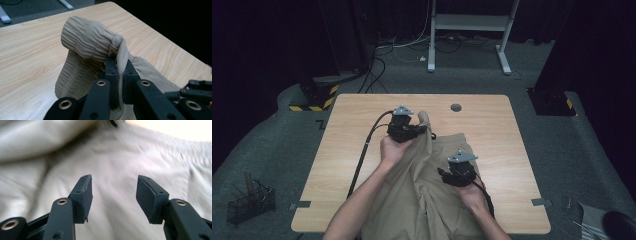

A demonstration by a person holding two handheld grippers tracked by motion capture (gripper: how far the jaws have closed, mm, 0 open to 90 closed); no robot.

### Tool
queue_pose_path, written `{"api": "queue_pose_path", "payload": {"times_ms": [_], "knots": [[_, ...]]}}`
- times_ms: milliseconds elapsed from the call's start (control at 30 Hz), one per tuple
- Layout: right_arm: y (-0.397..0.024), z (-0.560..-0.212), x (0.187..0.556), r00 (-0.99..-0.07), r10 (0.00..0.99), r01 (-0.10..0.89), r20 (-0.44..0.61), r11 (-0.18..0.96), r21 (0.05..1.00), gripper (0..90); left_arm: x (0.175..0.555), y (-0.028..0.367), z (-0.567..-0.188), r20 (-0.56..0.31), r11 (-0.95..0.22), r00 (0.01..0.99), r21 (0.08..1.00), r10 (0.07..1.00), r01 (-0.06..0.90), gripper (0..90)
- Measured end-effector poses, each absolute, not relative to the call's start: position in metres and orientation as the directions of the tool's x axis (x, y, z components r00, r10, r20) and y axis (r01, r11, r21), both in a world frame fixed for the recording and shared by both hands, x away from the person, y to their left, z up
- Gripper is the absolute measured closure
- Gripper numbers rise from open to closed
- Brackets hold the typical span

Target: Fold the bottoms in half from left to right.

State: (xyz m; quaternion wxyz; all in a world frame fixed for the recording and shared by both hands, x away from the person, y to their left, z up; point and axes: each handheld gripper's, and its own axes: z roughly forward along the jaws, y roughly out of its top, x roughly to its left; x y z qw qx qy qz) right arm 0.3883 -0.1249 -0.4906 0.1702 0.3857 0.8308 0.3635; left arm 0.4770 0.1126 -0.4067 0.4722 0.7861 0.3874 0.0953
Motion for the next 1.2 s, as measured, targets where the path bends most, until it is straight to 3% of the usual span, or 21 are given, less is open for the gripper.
{"api": "queue_pose_path", "payload": {"times_ms": [233,433,1200], "knots": [[-0.147,-0.515,0.394,-0.624,0.781,0.578,0.040,0.427,0.695,45.5,0.477,0.106,-0.410,-0.232,-0.251,0.690,0.814,0.686,0.524,85.8],[-0.141,-0.523,0.390,-0.627,0.779,0.513,-0.031,0.442,0.735,45.6,0.477,0.091,-0.418,-0.241,-0.268,0.709,0.808,0.663,0.525,85.8],[-0.141,-0.523,0.390,-0.625,0.780,0.511,-0.036,0.444,0.736,45.6,0.485,0.043,-0.429,-0.269,-0.290,0.753,0.804,0.601,0.519,84.6]]}}
